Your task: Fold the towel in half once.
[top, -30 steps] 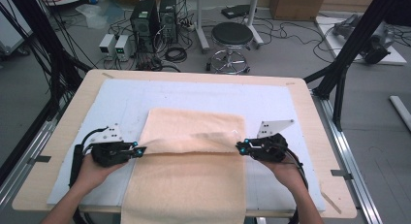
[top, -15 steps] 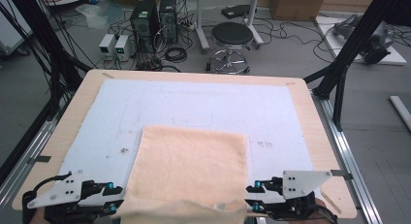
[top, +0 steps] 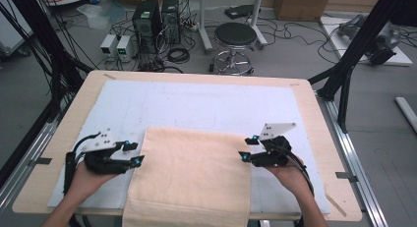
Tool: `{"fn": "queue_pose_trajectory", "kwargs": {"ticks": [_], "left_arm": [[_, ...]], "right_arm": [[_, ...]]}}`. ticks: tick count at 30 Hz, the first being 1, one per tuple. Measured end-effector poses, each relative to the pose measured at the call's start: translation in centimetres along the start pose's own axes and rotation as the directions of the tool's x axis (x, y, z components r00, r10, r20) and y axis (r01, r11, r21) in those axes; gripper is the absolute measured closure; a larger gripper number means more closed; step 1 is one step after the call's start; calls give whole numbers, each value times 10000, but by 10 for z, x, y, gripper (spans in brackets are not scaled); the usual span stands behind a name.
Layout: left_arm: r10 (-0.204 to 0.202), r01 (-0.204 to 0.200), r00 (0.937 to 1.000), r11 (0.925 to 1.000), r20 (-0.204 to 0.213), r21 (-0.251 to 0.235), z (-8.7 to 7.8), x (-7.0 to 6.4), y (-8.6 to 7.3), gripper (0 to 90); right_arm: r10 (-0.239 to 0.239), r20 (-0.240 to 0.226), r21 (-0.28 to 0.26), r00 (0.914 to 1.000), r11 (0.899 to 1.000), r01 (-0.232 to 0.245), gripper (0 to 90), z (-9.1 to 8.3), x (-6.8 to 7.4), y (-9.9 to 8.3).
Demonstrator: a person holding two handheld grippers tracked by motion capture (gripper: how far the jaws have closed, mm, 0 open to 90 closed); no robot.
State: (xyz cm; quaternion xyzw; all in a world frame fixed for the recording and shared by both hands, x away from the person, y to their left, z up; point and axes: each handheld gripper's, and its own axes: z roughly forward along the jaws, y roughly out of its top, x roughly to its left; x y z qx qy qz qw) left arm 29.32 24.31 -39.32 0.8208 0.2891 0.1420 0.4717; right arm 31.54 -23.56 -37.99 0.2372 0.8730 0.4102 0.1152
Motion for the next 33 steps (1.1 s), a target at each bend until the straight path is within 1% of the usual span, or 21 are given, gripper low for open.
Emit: {"fn": "queue_pose_trajectory", "kwargs": {"ticks": [2,5,7,9,11,12,14,15,16,17,18,20,21,22,23,25,27,28,29,32,33], "left_arm": [[-378,381,9988,9992,-309,101,15,12,4,439],[-439,501,9961,9956,-768,798,38,28,10,402],[-736,821,9922,9932,-1010,827,49,40,9,401],[-1287,1393,9816,9879,-1407,683,59,52,5,390],[-1362,1520,9753,9851,-1737,809,65,57,1,377],[-1397,1569,9743,9837,-1766,875,68,58,-1,377],[-1572,1731,9758,9801,-1521,976,72,61,-3,399],[-1623,1755,9779,9798,-1317,961,73,61,-4,427],[-1677,1799,9784,9788,-1211,981,75,62,-4,467],[-1785,1920,9762,9754,-1229,1082,77,63,-4,487],[-2003,2127,9735,9703,-1102,1154,79,63,-5,515],[-2023,2133,9735,9714,-1070,1042,80,64,-6,663],[-2204,2282,9709,9700,-936,837,80,65,-5,770],[-2242,2328,9694,9688,-998,845,81,65,-4,826],[-2222,2326,9688,9681,-1097,929,82,66,-2,842],[-2235,2369,9630,9684,-1505,774,84,69,7,853],[-2457,2543,9515,9668,-1852,240,83,74,20,857],[-2526,2584,9448,9660,-2088,6,82,78,29,859],[-2483,2533,9432,9674,-2207,-57,80,80,35,860],[-2354,2325,9346,9716,-2667,-428,74,90,61,861],[-2248,2191,9337,9743,-2787,-519,72,92,70,861]], "right_arm": [[46,329,238,9994,9997,-54,435,11,-13,1],[466,594,503,9971,9975,-496,427,25,-32,-2],[675,741,623,9950,9954,-722,421,32,-42,-4],[948,838,601,9920,9932,-1000,417,40,-52,-8],[1184,792,824,9898,9887,-1248,409,47,-60,-13],[1278,719,913,9892,9867,-1341,409,50,-63,-16],[1458,469,951,9882,9841,-1497,415,54,-67,-19],[1577,299,915,9870,9829,-1598,424,55,-68,-20],[1603,80,904,9870,9829,-1604,465,57,-70,-21],[1683,-178,917,9856,9819,-1660,528,59,-71,-22],[1738,-485,988,9836,9807,-1685,611,61,-71,-23],[1729,-1176,1154,9779,9804,-1594,813,64,-72,-23],[1646,-1320,1098,9775,9825,-1506,832,64,-73,-22],[1813,-1361,1191,9740,9790,-1656,840,65,-75,-21],[1971,-1357,1298,9710,9751,-1798,843,66,-77,-19],[1858,-844,1401,9790,9749,-1730,847,65,-84,-8],[1650,-361,1299,9856,9787,-1591,849,63,-90,4],[1648,-69,1262,9863,9786,-1626,850,61,-93,12],[1569,297,1189,9872,9800,-1593,850,58,-100,22],[1514,792,824,9853,9840,-1578,850,50,-114,47],[1345,956,652,9863,9879,-1410,850,47,-118,56]]}}
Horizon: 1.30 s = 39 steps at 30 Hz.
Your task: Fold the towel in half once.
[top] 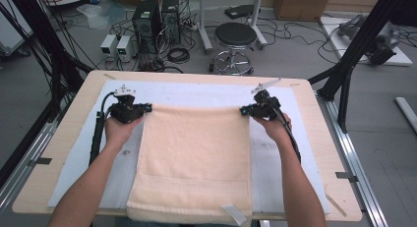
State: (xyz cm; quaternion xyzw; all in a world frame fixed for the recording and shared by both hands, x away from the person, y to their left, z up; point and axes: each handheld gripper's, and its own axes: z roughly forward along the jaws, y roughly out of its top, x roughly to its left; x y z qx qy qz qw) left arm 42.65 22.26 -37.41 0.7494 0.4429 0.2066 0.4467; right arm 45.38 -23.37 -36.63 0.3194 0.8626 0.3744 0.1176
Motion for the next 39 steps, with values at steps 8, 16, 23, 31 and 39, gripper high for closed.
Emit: {"fn": "queue_pose_trajectory", "kwargs": {"ticks": [8,16,23,31,39], "left_arm": [[267,-271,9994,9995,206,168,-2,11,22,650],[433,-443,9946,9990,947,91,-23,7,-11,543],[1140,-1083,9775,9933,1773,-412,-60,-19,-39,434],[1916,-1832,9631,9812,1889,-614,-100,-49,-81,391],[2118,-2185,9393,9758,2699,-51,-106,-67,-116,386]], "right_arm": [[51,727,-344,9973,9994,-26,574,-9,-10,34],[-465,227,-358,9987,9982,473,466,-25,19,14],[-922,-136,-824,9956,9925,908,430,-48,57,-22],[-1612,-219,-537,9867,9857,1598,412,-63,104,-62],[-1768,-1220,-732,9767,9829,1688,468,-55,124,-95]]}}
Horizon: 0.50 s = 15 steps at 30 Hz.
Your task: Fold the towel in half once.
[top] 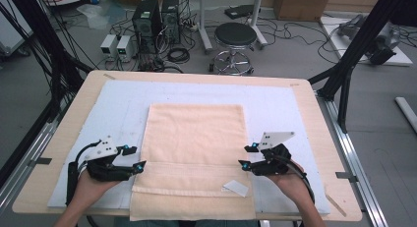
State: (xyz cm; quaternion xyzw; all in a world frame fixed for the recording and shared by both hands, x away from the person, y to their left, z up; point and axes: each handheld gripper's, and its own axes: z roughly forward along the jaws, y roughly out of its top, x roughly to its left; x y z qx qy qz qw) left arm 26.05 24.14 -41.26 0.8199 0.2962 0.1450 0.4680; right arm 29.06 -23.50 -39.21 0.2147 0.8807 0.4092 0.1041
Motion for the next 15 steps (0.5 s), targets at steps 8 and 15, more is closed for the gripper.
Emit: {"fn": "queue_pose_trajectory", "kwargs": {"ticks": [8,15], "left_arm": [[346,-408,9972,9948,666,935,9,-11,-10,537],[827,-1036,9889,9791,1231,1748,23,-15,-16,681]], "right_arm": [[-37,-322,527,9995,9986,54,551,28,19,-19],[-187,-439,965,9989,9951,228,688,37,23,-25]]}}
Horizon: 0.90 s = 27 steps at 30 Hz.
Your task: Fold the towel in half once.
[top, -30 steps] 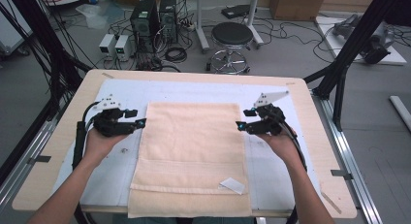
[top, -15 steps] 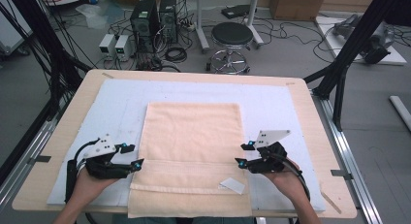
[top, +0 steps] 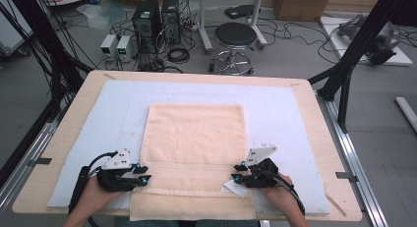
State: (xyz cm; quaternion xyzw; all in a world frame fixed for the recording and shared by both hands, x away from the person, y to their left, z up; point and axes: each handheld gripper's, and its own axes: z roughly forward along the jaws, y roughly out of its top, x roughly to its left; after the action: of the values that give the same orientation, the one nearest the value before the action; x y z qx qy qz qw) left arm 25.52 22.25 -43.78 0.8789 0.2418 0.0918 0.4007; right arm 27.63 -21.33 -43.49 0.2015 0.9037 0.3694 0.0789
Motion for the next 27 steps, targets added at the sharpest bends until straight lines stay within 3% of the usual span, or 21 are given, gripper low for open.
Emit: {"fn": "queue_pose_trajectory", "kwargs": {"ticks": [5,9,13,27], "left_arm": [[40,-42,9999,9999,-135,-92,2,0,1,776],[132,-134,9998,9998,-140,-117,1,-1,2,844],[184,-186,9996,9998,-198,-108,0,-2,3,858],[-21,-3,9998,9927,-199,-1205,-19,-8,9,867]], "right_arm": [[-68,-164,31,9998,10000,68,812,1,0,1],[-78,-199,27,9998,10000,78,858,2,0,1],[47,-362,-153,9993,9999,-52,865,-2,-2,2],[78,-446,-1075,9990,9941,-125,867,-20,-2,10]]}}
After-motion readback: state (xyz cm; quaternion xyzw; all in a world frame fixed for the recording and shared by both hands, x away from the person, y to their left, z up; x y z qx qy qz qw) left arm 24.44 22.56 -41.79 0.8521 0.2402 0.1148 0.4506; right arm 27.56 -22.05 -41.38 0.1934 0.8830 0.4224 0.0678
